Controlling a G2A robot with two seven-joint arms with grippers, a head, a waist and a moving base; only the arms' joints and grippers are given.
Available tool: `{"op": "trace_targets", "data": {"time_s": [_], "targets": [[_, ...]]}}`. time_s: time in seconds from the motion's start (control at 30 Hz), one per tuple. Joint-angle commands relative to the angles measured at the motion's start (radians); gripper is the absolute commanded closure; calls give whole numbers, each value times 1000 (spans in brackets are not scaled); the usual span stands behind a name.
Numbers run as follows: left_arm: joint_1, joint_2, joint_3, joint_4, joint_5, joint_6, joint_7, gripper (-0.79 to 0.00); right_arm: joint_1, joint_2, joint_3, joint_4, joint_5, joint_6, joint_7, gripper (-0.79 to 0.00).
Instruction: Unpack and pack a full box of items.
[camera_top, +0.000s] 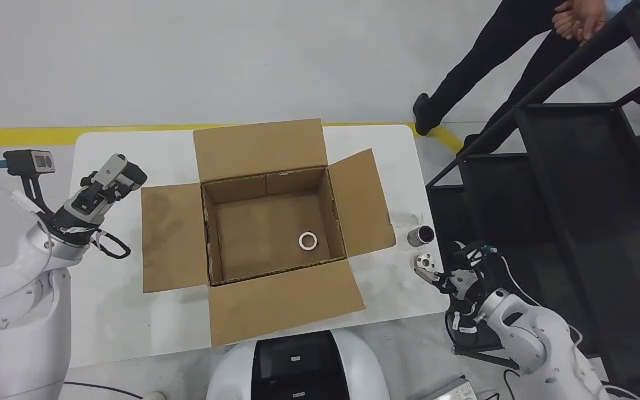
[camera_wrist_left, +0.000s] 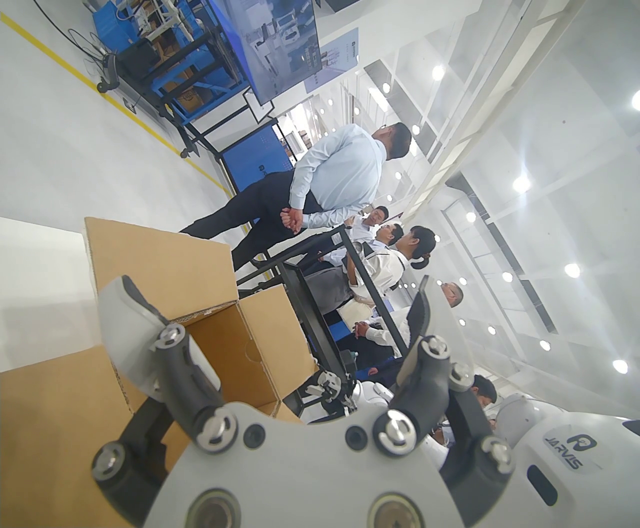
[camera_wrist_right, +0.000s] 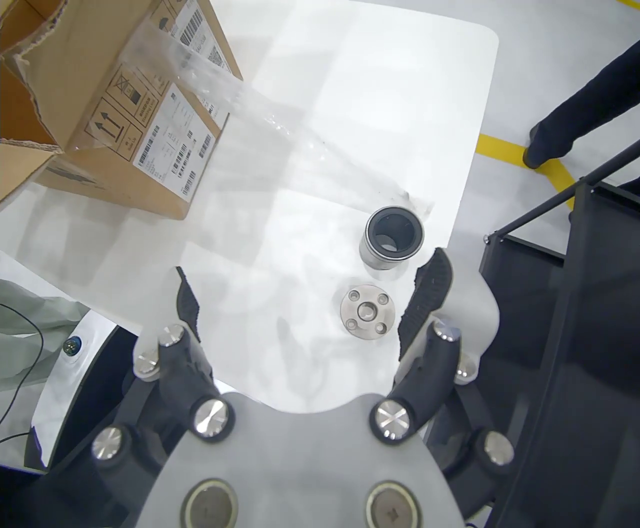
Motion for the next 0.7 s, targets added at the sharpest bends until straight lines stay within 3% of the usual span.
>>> {"op": "trace_targets", "data": {"time_s": [0.0, 0.33, 0.67], "targets": [[0, 0, 0, 0, 0, 0, 0, -785, 0, 0, 0, 0, 0, 0, 0, -785], [0, 0, 0, 0, 0, 0, 0, -785, 24, 1, -9, 22, 7, 5, 13, -785], [0, 0, 0, 0, 0, 0, 0, -785, 190, 1, -93, 259, -62, 70, 67, -785]]}}
